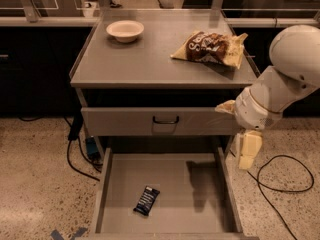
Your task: Pick rxbar blueberry from middle drawer and place on counter
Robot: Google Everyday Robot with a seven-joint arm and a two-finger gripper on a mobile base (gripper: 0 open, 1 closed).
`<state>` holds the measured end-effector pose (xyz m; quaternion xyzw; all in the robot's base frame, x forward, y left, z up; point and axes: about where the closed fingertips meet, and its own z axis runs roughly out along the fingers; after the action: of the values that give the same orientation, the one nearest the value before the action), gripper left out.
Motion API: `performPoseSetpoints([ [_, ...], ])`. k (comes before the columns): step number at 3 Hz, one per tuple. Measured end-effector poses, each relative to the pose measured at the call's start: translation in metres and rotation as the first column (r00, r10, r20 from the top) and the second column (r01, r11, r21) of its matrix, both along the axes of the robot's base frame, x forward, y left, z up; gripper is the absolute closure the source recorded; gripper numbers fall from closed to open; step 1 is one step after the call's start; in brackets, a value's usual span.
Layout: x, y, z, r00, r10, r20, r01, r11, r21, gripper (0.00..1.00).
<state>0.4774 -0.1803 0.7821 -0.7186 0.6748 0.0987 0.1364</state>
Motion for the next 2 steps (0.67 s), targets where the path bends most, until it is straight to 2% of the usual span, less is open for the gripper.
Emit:
performPoseSetpoints([
  [1,0.0038,0.0039,-0.0055,0.9933,0.115,-0.01,-0.115,0.993,0.017,0.0],
  [2,0.0043,0.0044,-0.0064,0.9911,0.132,-0.011,-0.132,0.991,0.019,0.0],
])
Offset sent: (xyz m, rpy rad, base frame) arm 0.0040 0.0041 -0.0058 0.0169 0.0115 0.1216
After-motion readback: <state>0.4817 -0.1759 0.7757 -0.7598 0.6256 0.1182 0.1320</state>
